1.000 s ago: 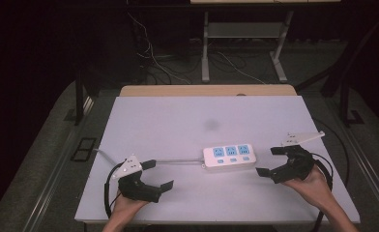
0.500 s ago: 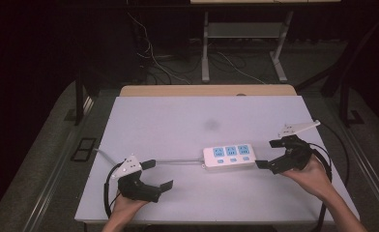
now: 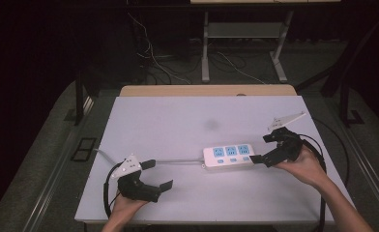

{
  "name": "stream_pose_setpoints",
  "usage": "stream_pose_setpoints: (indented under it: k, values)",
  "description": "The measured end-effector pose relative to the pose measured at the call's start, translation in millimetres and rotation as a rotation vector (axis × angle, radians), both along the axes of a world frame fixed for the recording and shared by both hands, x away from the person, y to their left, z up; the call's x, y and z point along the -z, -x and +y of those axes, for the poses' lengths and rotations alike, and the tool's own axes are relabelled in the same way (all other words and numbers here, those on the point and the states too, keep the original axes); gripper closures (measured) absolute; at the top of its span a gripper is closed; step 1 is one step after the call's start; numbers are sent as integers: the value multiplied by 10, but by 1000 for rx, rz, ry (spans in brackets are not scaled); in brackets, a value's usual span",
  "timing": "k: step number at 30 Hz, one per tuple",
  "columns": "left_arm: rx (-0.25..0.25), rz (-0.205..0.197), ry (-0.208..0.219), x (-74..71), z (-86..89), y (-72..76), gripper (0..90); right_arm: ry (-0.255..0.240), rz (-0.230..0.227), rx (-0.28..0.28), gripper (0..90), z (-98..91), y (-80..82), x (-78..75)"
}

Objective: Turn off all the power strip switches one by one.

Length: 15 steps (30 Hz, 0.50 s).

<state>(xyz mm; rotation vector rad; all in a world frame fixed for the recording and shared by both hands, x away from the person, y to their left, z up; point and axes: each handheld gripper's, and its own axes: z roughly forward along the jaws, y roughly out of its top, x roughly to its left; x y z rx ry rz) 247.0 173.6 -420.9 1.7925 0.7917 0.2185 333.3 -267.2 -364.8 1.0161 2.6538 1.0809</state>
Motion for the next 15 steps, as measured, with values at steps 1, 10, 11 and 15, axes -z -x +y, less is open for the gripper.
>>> stream_pose_setpoints:
  k: [1, 10, 11, 15]
  values:
    - [-1, 0, 0, 0, 0, 0, 0, 0, 0, 0, 7, 0, 0, 0]
    - [2, -3, 7, -5, 8, 2, 0, 22, 18, -45, 143, 71, -75, 76]
    - [2, -3, 5, -4, 9, 1, 0, 15, 19, -61, 195, 66, -76, 74]
    - [3, -4, 3, -4, 7, 0, 0, 20, 19, -78, 347, 69, -91, 73]
